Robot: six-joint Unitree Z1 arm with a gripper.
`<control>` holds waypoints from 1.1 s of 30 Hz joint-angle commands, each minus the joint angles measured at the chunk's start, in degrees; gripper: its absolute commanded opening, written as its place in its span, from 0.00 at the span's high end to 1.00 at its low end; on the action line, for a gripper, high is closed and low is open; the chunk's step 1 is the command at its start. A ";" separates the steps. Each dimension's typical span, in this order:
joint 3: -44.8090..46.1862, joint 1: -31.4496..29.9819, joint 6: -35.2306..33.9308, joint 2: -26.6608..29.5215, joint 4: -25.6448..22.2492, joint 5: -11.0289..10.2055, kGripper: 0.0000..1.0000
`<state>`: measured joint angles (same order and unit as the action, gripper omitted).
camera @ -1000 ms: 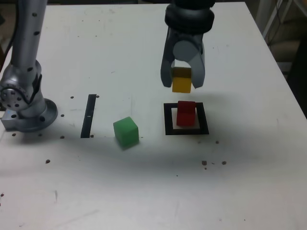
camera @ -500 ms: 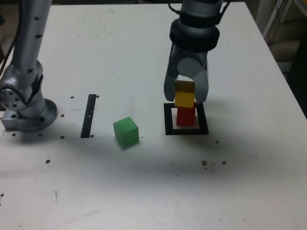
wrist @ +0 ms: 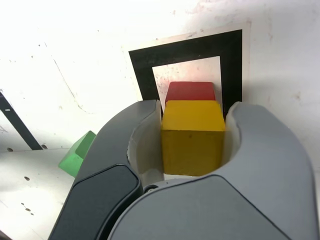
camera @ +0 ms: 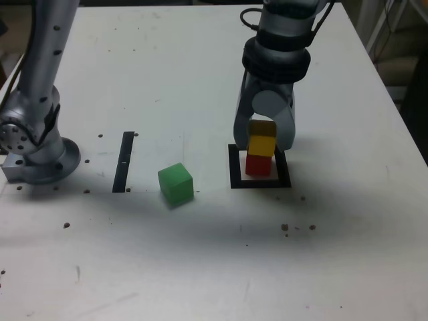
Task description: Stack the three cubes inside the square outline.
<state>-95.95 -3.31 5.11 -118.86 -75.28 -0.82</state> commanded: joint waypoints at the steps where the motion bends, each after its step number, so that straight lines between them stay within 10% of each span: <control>1: 0.27 -0.10 0.11 0.07 0.13 -0.37 0.05; 33: 16.64 -3.64 -2.12 18.95 0.31 -4.14 0.00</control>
<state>-80.03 -6.42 3.24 -100.99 -75.13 -4.90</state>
